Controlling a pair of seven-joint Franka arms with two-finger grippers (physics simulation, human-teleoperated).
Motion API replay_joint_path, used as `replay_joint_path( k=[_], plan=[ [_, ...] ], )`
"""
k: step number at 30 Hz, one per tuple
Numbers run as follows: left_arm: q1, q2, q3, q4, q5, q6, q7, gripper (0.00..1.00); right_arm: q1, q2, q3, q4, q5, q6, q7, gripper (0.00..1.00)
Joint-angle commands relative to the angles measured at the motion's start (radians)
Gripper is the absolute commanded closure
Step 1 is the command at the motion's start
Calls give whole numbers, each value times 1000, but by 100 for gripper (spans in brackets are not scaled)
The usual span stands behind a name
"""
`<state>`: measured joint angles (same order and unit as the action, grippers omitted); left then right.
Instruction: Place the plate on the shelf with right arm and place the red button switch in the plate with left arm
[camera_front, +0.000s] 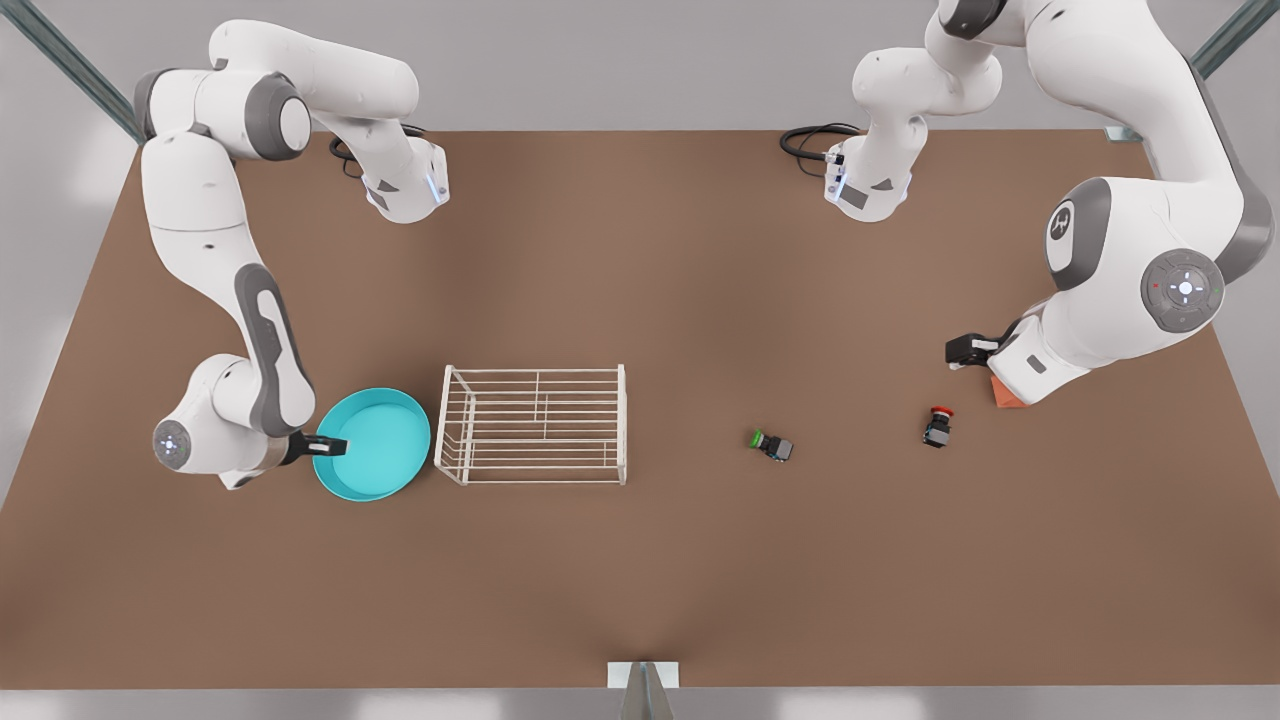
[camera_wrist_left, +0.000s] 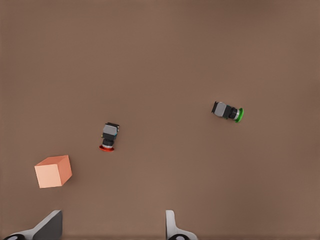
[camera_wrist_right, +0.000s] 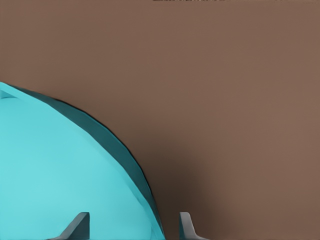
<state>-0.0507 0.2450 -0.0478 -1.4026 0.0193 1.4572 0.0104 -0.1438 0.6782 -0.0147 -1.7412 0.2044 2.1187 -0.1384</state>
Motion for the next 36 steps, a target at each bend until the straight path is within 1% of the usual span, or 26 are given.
replay_joint_path(
  k=[1,2,3,4,5,6,7,11,16,20,25,27,28,30,32,33,34,35,36],
  plan=[
    [0,-1,0,1,1,-9,2,0,0,1,1,2,1,24,-63,31],
    [0,-1,0,1,1,-9,2,0,-2,1,1,2,1,26,-69,39],
    [0,-1,0,-1,1,-9,2,0,-3,1,1,5,1,24,-70,50],
    [0,-1,0,-1,1,-9,2,0,-3,0,1,6,1,24,-81,54],
    [0,-1,0,1,1,-9,2,0,-3,0,1,8,1,24,-82,62],
    [0,-1,0,1,1,-9,2,0,-3,0,1,9,1,24,-82,76],
    [0,-1,0,1,1,-9,2,0,-3,0,-1,11,1,24,-82,79],
    [0,-1,0,-1,1,-9,2,0,-7,-9,-1,23,0,15,-121,79],
    [0,-1,0,1,2,-11,2,0,-48,-75,-1,37,1,-17,-248,79],
    [0,-1,0,1,5,-11,2,0,-68,-74,-1,135,61,-75,-340,79],
    [5,11,0,2,4,-11,-20,0,-66,-75,-1,311,223,-273,-340,79],
    [6,17,0,7,14,-5,-20,0,-62,-75,1,345,285,-318,-339,79],
    [5,17,2,11,14,3,-24,0,-62,-74,16,358,300,-322,-337,79],
    [-9,19,2,-28,54,78,-27,0,-57,-68,61,390,332,-330,-306,79],
    [-8,17,2,-65,53,127,-26,0,-51,-63,130,425,343,-330,-205,79],
    [-8,16,2,-116,54,193,-24,0,-51,-60,157,440,343,-330,-162,79],
    [-6,19,5,-199,54,313,-24,0,-49,-60,183,445,343,-330,-132,79],
    [8,52,13,-262,54,462,-15,0,-49,-60,206,445,342,-330,-127,79],
    [26,94,22,-283,54,538,29,0,-45,-60,216,443,343,-332,-127,79]
  ],
)
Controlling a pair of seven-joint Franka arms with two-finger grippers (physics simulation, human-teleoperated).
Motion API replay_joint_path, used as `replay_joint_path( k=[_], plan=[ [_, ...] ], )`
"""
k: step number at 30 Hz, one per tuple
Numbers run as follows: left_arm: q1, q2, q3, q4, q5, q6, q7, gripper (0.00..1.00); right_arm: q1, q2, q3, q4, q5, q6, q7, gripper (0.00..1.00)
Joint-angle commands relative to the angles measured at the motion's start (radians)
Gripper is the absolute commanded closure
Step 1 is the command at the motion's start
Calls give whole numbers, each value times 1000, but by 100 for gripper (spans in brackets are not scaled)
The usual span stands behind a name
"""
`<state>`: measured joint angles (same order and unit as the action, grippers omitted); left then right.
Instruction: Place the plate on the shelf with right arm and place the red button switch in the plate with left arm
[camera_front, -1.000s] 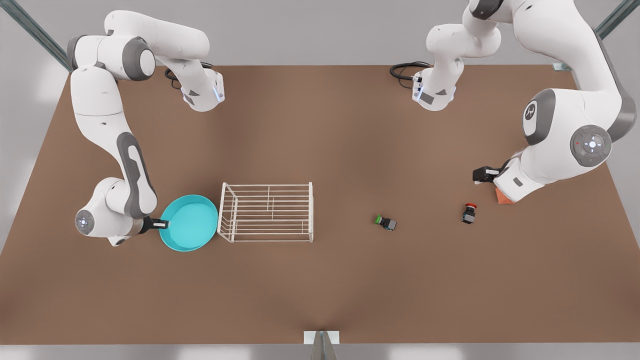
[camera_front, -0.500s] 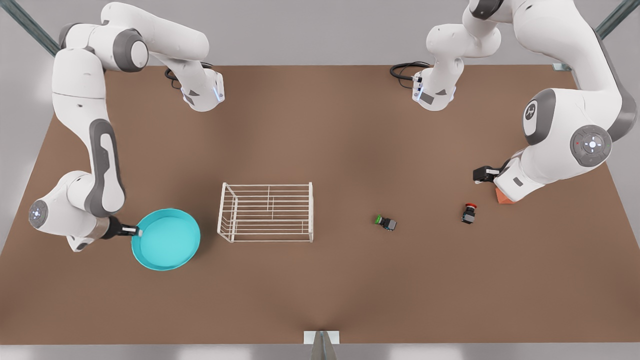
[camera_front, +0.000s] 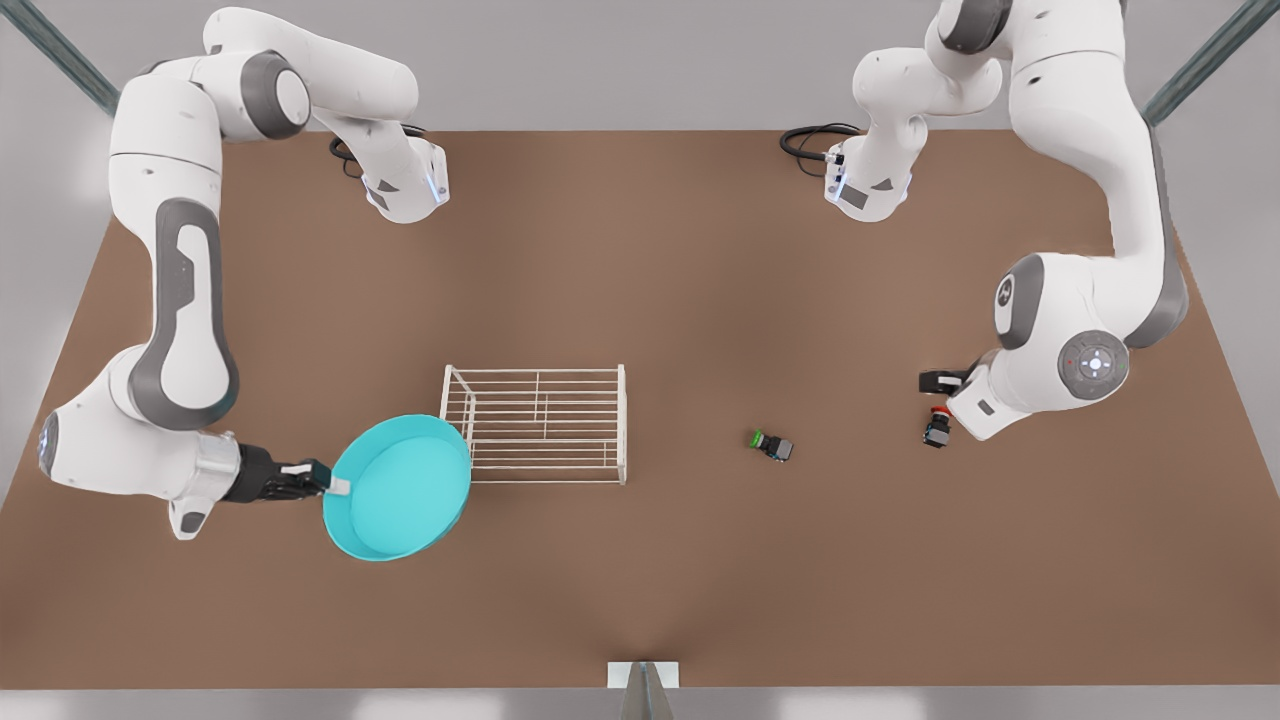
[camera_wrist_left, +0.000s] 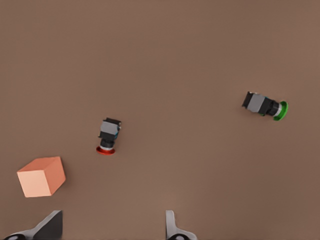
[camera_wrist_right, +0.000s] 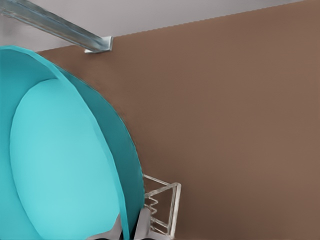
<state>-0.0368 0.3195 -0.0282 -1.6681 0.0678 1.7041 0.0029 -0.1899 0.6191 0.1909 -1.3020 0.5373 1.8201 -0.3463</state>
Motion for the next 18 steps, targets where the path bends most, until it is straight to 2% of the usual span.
replay_joint_path(
  k=[1,5,9,12,16,18],
  plan=[
    [15,27,16,-84,6,391,43,0,3,-1,22,-6,9,-36,72,79],
    [20,62,65,-249,0,614,77,0,95,-1,22,-25,-5,-84,61,79],
    [46,110,65,-254,-2,683,75,0,173,4,21,-28,-66,-70,61,79],
    [40,119,65,-288,-28,680,83,0,217,8,21,-51,-120,-33,61,79],
    [46,155,65,-314,-26,649,503,0,242,21,21,-71,-131,5,52,79],
    [49,178,65,-315,-22,651,525,0,256,24,21,-72,-131,18,47,79]
  ],
)
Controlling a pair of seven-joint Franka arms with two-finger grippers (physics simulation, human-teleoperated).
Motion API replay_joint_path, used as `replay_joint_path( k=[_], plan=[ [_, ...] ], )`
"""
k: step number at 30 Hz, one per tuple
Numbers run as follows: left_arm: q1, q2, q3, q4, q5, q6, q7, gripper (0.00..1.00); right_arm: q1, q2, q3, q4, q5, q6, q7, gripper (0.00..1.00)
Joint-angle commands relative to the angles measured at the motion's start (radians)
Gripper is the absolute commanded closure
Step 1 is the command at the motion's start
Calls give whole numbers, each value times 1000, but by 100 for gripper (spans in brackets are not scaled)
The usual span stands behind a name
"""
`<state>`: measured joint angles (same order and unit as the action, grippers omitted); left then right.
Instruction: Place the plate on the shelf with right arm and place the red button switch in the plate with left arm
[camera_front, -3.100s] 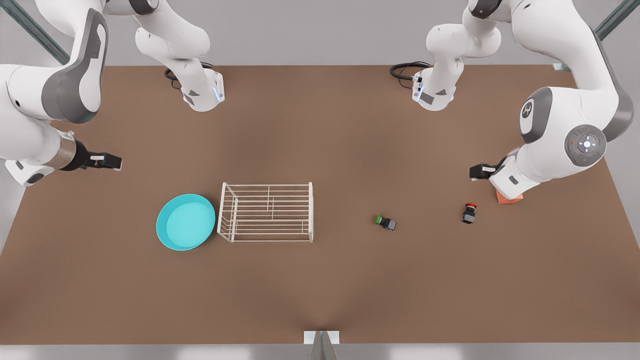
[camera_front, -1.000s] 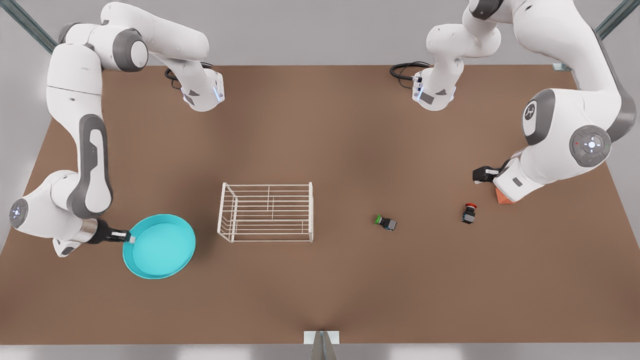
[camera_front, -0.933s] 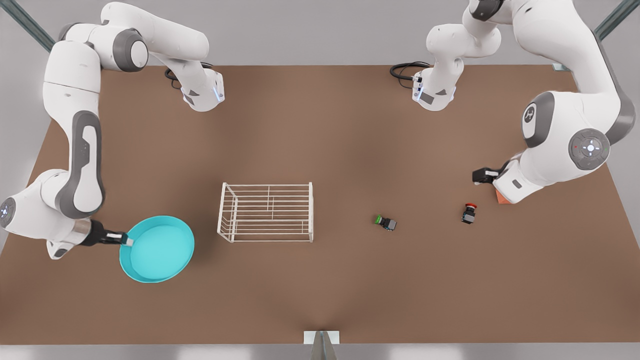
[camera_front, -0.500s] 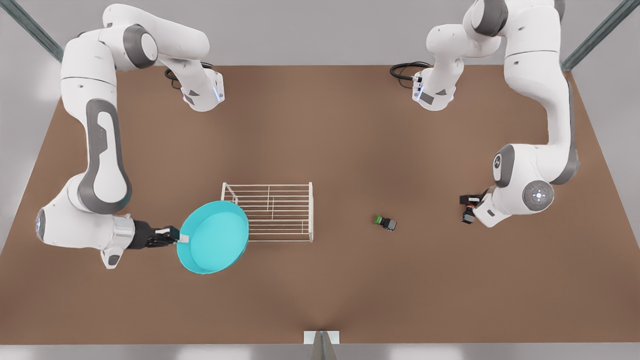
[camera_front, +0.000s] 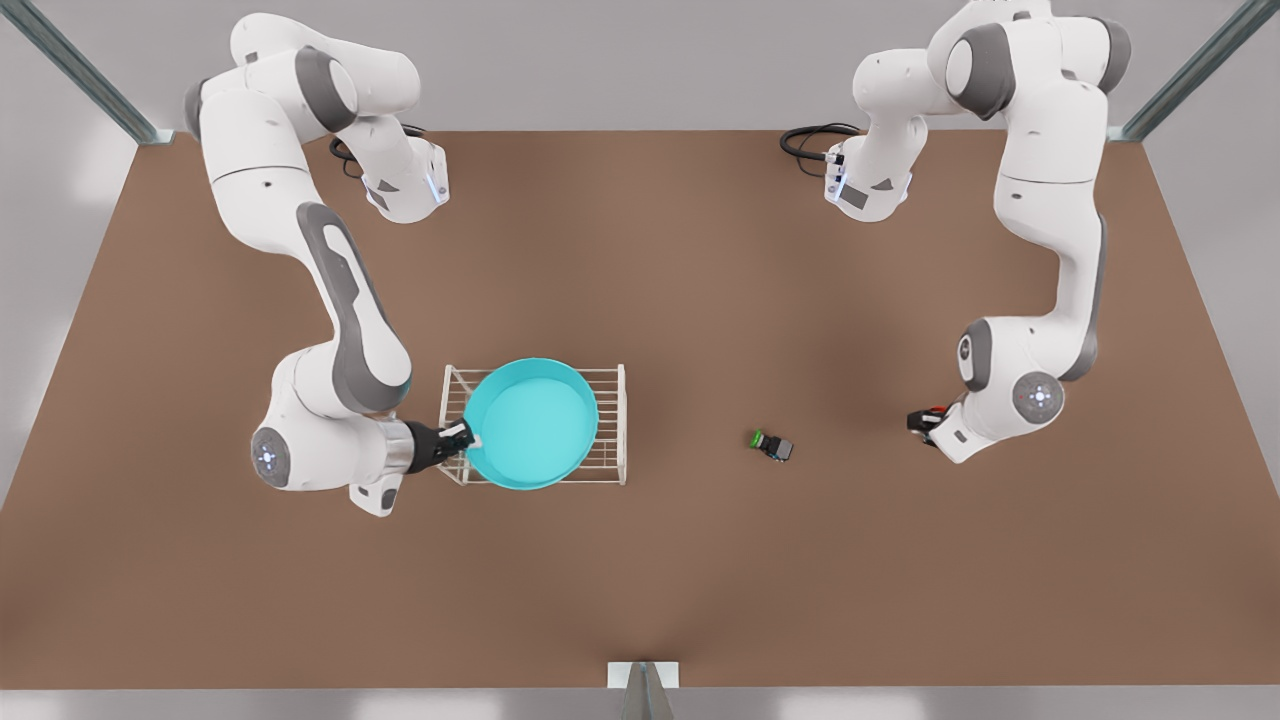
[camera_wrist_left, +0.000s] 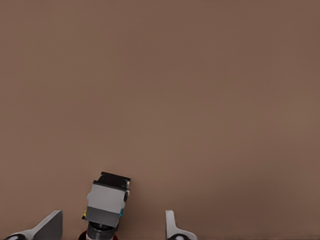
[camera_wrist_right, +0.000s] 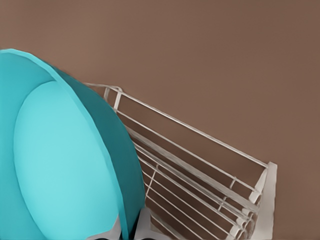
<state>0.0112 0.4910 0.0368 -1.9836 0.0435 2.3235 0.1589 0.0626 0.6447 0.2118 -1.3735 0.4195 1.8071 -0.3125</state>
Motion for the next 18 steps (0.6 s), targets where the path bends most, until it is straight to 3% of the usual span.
replay_joint_path(
  k=[1,4,5,13,17,18],
  plan=[
    [1,14,0,-4,4,33,369,0,8,4,1,-1,-11,38,13,79],
    [13,37,0,-3,6,66,367,0,17,4,1,-1,-10,46,13,79],
    [16,44,0,-3,6,66,367,0,17,3,0,-1,-11,46,13,0],
    [26,67,3,-3,3,74,364,0,5,-79,-6,-1,-16,8,15,0],
    [24,70,3,-3,-1,83,363,0,-49,-152,-64,8,-361,-58,29,0],
    [24,70,3,-3,-2,102,360,13,-55,-152,-132,16,-381,-155,35,0]
  ],
)
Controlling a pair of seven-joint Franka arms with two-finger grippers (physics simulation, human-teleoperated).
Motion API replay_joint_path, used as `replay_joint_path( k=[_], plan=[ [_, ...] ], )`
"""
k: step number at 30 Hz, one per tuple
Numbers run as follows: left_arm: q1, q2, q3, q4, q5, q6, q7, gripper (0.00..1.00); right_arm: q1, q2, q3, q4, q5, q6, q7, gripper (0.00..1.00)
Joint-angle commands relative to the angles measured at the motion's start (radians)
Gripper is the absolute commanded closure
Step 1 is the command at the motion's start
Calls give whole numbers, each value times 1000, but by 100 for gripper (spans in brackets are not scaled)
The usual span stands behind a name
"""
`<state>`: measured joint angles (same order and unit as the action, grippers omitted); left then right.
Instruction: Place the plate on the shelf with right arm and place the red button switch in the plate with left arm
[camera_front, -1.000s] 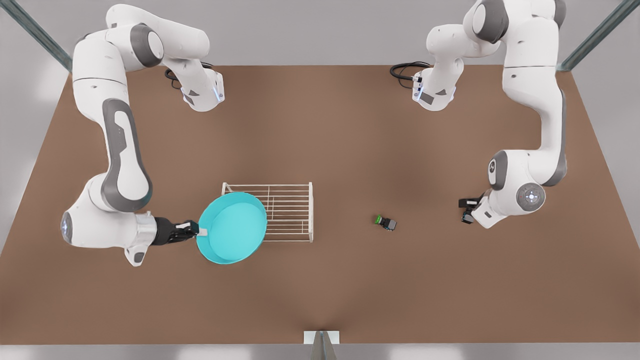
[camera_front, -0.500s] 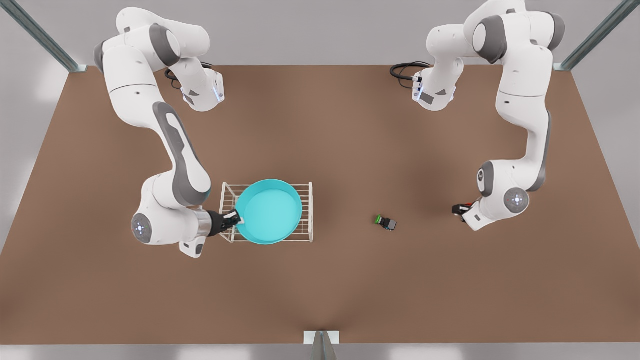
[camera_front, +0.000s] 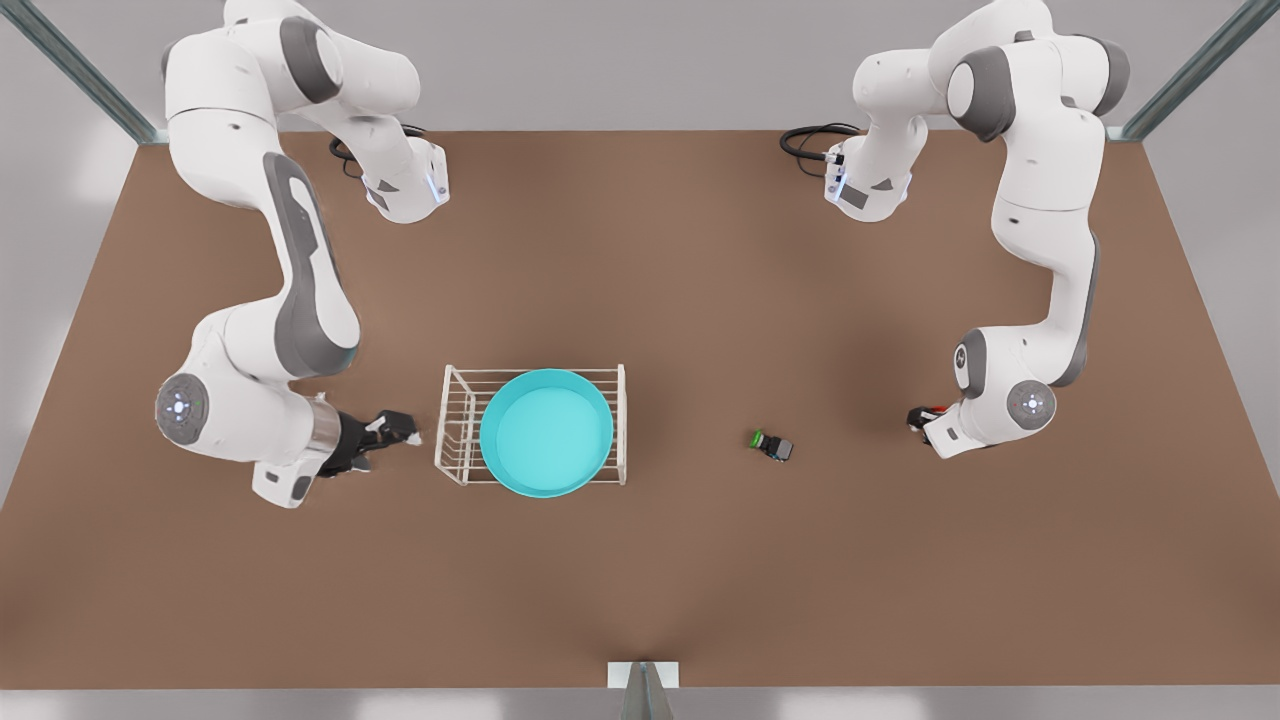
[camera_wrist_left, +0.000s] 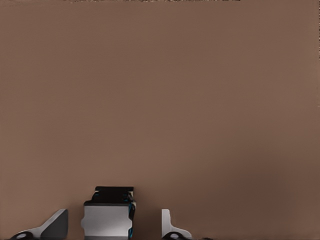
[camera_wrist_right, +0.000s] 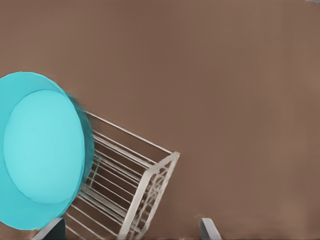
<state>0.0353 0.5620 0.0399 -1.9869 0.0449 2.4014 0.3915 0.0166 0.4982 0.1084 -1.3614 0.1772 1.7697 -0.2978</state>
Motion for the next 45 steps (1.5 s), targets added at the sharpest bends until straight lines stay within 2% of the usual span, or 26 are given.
replay_joint_path(
  k=[1,3,4,7,10,15,17,22,25,30,34,39,43,45],
  plan=[
    [0,-1,0,0,-5,24,125,23,-6,-6,-42,8,-215,-185,113,0],
    [0,-1,0,0,-5,24,124,25,-1,-15,-41,59,-277,-262,198,0],
    [0,-2,0,3,-7,32,122,25,-4,-76,-41,56,-269,-266,195,0],
    [-2,-2,0,3,-10,53,122,25,-15,-329,-61,-103,-248,-273,210,0],
    [-3,-2,-2,5,-10,74,122,25,-26,-422,-62,-215,-208,-265,216,0],
    [-9,-2,-3,5,-20,78,110,25,-26,-414,-64,-217,-209,-265,215,0],
    [-9,1,-3,5,-22,90,109,42,-26,-411,-64,-217,-209,-265,213,0],
    [-9,16,-3,10,-22,94,110,42,-26,-412,-64,-217,-209,-270,212,0],
    [-11,12,-2,10,-23,91,107,54,-26,-412,-64,-217,-209,-271,212,0],
    [-17,1,-3,10,-23,85,49,60,-26,-412,-64,-217,-209,-271,210,0],
    [-60,-48,-3,10,-22,18,-200,61,-26,-412,-69,-217,-209,-270,203,0],
    [-193,-217,-5,46,-23,-261,-589,61,-26,-415,-76,-217,-209,-270,197,0],
    [-327,-248,-43,187,-23,-490,-930,61,-26,-414,-84,-217,-209,-270,195,0],
    [-385,-173,-121,351,-20,-620,-1151,61,-26,-414,-85,-217,-209,-271,195,0]
  ],
)
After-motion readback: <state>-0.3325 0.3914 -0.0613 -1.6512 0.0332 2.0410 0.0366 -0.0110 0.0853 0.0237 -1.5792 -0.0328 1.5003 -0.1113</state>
